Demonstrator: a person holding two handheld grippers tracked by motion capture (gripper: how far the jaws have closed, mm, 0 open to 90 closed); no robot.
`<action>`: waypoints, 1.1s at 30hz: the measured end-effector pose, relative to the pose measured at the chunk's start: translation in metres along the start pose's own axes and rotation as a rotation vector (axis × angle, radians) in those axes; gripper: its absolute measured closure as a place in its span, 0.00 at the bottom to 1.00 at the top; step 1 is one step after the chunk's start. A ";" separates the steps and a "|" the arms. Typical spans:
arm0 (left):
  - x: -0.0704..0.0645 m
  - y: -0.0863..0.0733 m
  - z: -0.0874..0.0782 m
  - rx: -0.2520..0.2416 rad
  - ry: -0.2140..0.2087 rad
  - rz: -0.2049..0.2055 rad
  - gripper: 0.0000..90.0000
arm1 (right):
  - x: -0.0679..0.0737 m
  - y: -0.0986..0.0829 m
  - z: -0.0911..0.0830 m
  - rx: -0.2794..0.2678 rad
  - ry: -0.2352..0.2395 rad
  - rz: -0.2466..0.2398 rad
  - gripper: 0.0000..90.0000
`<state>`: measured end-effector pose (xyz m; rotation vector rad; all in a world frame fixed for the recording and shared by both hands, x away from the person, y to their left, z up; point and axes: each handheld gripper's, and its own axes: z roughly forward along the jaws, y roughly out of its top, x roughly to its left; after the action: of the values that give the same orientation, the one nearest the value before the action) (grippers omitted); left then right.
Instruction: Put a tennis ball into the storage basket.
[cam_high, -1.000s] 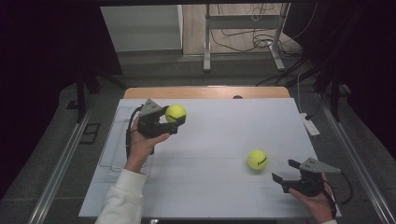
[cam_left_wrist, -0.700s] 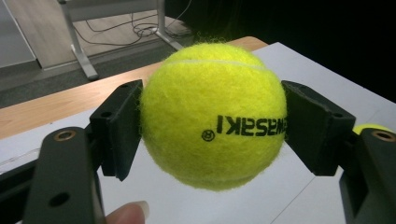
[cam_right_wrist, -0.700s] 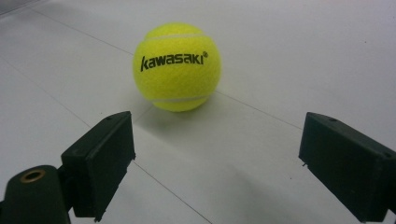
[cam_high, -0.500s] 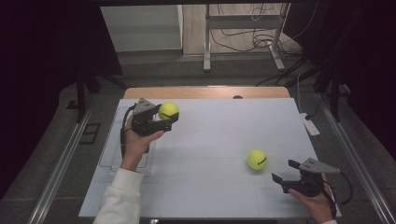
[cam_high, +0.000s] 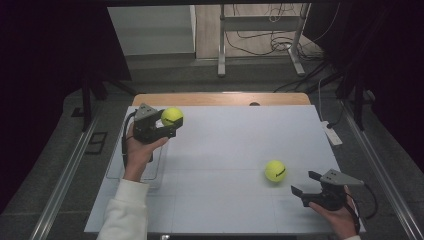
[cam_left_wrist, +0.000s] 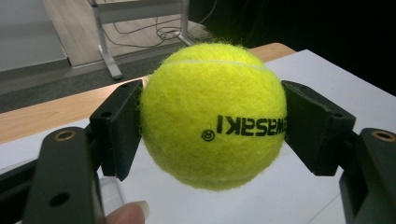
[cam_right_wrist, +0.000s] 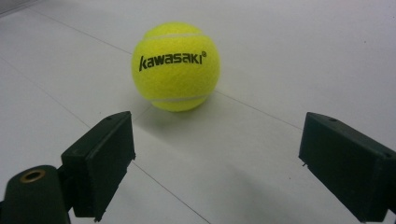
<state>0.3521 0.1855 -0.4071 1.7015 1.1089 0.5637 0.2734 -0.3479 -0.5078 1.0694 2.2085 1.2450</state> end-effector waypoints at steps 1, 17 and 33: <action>0.002 0.000 -0.001 -0.002 0.004 -0.003 0.30 | 0.000 0.000 0.000 0.001 0.000 0.001 0.12; 0.017 -0.002 -0.007 0.000 0.071 -0.011 0.30 | -0.001 0.000 0.000 0.001 0.002 0.004 0.11; 0.040 -0.007 -0.010 0.014 0.131 -0.068 0.30 | -0.001 0.000 0.001 0.001 0.002 0.002 0.11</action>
<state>0.3604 0.2259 -0.4147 1.6508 1.2615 0.6328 0.2741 -0.3481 -0.5086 1.0713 2.2099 1.2466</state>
